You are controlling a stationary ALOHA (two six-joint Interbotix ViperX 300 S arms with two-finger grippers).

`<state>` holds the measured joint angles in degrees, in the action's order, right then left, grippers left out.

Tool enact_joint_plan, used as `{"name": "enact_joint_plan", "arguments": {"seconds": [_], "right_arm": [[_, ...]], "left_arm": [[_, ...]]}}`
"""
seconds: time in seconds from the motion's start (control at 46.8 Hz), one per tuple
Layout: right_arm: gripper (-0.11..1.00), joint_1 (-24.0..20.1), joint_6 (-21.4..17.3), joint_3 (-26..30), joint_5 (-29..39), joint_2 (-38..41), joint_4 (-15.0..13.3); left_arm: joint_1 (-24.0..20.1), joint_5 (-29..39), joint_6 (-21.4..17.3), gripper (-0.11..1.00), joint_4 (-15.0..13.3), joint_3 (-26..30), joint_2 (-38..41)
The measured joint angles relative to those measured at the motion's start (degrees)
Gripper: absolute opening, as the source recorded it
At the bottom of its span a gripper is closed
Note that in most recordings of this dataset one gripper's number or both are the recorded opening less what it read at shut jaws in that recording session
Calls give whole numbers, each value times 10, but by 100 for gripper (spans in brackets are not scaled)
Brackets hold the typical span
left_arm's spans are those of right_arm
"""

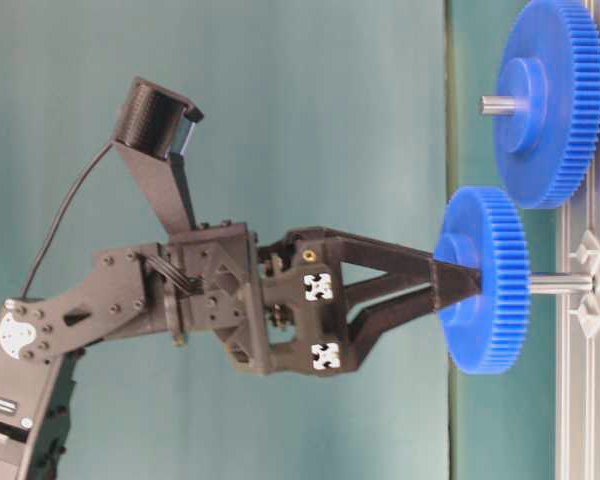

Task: Find the location of the shaft and insert the small gear.
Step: 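Align the gear's bore over the shaft and lower it on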

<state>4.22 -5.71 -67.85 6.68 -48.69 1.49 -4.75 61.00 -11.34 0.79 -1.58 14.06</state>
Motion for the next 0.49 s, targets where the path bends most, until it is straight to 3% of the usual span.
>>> {"name": "enact_joint_plan", "arguments": {"seconds": [0.491], "right_arm": [[0,2,0,0,0,-3,0]], "left_arm": [[-9,-29,4,63,-1,-21,-6]]}}
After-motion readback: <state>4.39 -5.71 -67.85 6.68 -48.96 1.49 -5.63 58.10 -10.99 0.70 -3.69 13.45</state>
